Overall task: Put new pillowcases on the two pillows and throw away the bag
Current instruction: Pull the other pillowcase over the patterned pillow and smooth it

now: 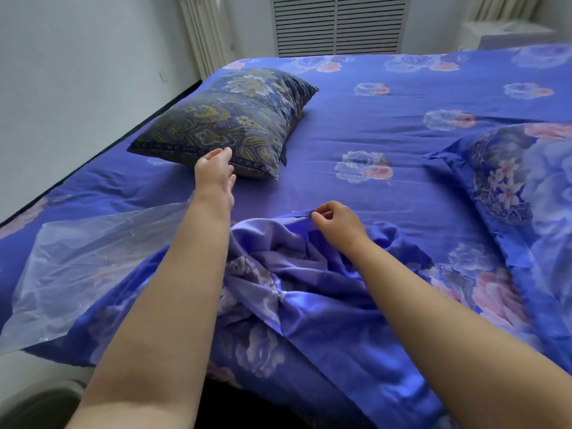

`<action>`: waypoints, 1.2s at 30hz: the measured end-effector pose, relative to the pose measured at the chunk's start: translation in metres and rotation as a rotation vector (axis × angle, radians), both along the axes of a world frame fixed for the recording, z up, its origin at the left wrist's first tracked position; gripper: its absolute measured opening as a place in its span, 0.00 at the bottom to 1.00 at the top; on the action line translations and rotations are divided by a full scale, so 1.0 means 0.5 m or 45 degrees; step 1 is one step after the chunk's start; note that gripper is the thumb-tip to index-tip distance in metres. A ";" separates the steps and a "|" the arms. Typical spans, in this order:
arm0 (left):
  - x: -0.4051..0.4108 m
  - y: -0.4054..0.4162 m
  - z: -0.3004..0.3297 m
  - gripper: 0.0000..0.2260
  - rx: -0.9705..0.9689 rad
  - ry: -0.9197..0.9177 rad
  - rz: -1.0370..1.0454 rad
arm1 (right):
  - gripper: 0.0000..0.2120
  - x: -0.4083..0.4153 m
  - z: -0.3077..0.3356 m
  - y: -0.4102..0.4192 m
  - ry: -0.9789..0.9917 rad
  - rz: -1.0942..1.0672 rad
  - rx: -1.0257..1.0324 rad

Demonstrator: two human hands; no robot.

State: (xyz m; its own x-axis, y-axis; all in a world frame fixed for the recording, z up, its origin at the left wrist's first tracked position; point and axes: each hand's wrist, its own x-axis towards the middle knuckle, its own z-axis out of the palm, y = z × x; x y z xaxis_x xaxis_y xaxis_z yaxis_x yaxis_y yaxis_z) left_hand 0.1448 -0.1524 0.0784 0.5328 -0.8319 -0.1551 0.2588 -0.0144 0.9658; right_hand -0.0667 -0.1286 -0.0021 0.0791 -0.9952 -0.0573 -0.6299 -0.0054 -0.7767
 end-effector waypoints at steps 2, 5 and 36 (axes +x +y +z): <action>-0.021 -0.057 0.003 0.27 0.136 0.288 -0.171 | 0.05 0.012 0.004 -0.041 -0.056 -0.002 0.030; -0.045 -0.121 -0.029 0.34 0.354 0.331 -0.220 | 0.07 0.022 0.010 -0.086 -0.107 0.007 0.040; 0.144 0.308 -0.117 0.10 0.160 -0.369 -0.143 | 0.45 0.264 0.085 -0.121 0.888 0.429 -0.761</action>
State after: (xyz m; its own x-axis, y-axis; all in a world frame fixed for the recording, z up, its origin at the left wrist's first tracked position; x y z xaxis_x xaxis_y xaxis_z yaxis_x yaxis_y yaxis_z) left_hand 0.2167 0.0017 0.0202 0.4760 -0.8718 -0.1158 -0.0365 -0.1511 0.9878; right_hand 0.0655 -0.1888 0.0405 0.5043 -0.8069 0.3075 -0.8402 -0.5408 -0.0411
